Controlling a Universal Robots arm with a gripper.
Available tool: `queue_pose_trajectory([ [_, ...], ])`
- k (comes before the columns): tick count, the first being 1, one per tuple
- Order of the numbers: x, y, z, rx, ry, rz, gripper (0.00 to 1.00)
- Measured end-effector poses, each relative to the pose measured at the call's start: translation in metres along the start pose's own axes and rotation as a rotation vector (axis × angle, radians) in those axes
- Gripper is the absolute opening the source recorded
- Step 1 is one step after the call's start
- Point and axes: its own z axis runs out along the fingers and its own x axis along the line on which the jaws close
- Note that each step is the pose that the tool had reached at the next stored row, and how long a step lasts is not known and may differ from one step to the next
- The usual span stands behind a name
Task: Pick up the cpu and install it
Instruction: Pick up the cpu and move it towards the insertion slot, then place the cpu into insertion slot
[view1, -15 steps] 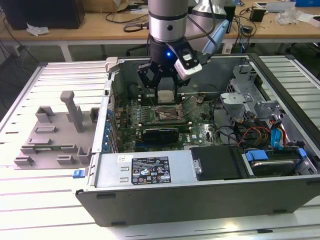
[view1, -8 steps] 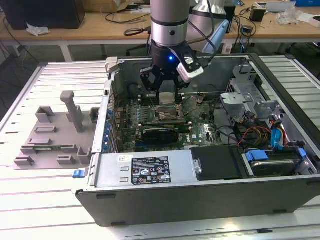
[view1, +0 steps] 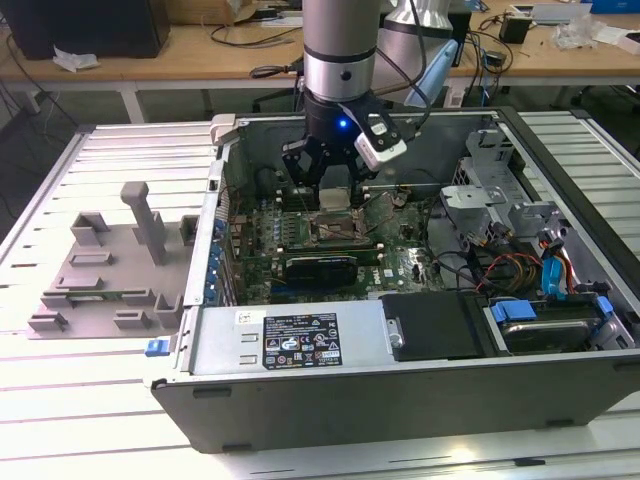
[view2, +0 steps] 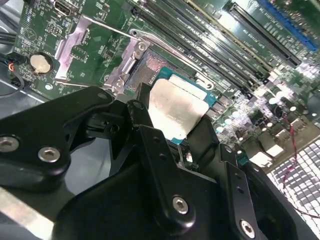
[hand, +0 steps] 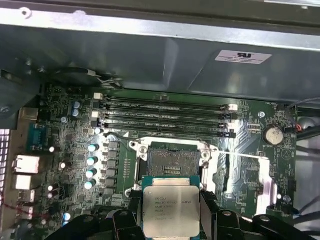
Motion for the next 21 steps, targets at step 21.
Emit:
queue_pose_trajectory([
  [21,-0.0003,0.0007,0.0023,0.0008,-0.0046,0.073,0.55],
])
